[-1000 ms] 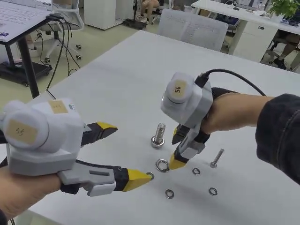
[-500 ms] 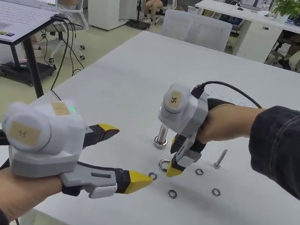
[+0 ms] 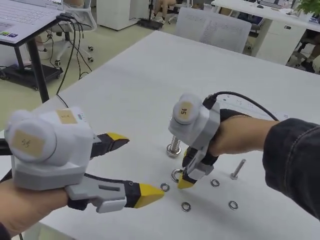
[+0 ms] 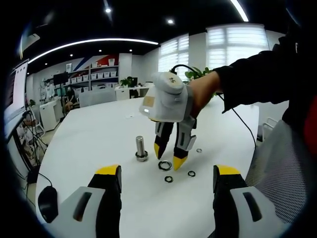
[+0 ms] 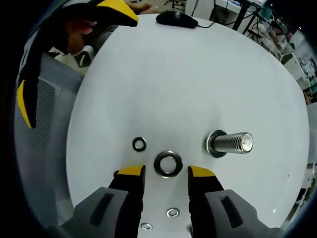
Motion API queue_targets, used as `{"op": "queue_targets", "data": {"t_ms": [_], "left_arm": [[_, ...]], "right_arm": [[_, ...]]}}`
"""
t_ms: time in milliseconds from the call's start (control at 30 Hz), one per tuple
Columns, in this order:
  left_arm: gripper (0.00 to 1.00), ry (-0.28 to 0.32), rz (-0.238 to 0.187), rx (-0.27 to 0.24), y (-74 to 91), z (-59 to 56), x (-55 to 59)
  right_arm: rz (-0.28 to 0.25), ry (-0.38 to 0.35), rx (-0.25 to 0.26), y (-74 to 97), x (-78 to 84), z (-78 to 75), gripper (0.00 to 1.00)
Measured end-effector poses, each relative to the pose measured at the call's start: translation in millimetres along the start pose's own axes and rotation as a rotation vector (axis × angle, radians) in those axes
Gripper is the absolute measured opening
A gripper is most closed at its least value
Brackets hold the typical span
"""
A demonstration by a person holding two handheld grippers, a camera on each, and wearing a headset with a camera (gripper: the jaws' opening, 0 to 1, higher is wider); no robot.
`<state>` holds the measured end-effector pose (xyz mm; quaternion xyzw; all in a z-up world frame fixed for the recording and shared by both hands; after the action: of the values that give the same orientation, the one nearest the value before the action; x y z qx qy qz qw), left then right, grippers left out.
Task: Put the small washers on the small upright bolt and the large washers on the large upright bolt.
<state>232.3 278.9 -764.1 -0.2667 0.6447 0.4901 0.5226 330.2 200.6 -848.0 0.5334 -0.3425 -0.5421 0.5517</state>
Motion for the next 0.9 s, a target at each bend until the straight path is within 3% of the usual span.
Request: {"op": "queue_targets", "data": {"t_ms": [633,900], "left_arm": [[0.74,0.005,0.005,0.007,-1.8,-0.3,2.8],[0.74,0.006,0.005,0.008,-1.6,-0.3,3.5]], "right_arm": [[0.000,-0.017,-0.003,-2.6,-1.2,-1.2,0.33],[0.009,-0.003,-0.001,-3.0,-2.7,1.6,0.25]]}}
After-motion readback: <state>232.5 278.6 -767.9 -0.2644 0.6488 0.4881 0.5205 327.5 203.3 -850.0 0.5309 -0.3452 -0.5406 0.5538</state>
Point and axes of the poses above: the centre of the closed fingertips' face, and the gripper's own axes: y roughly backward along the fingers, z roughly to its left, x roughly out of its underside, the point moved 3 cm from there along y, roughly backward along the fingers, and after that the axes turned 12 degrees about -x, right-handed, at the moved point
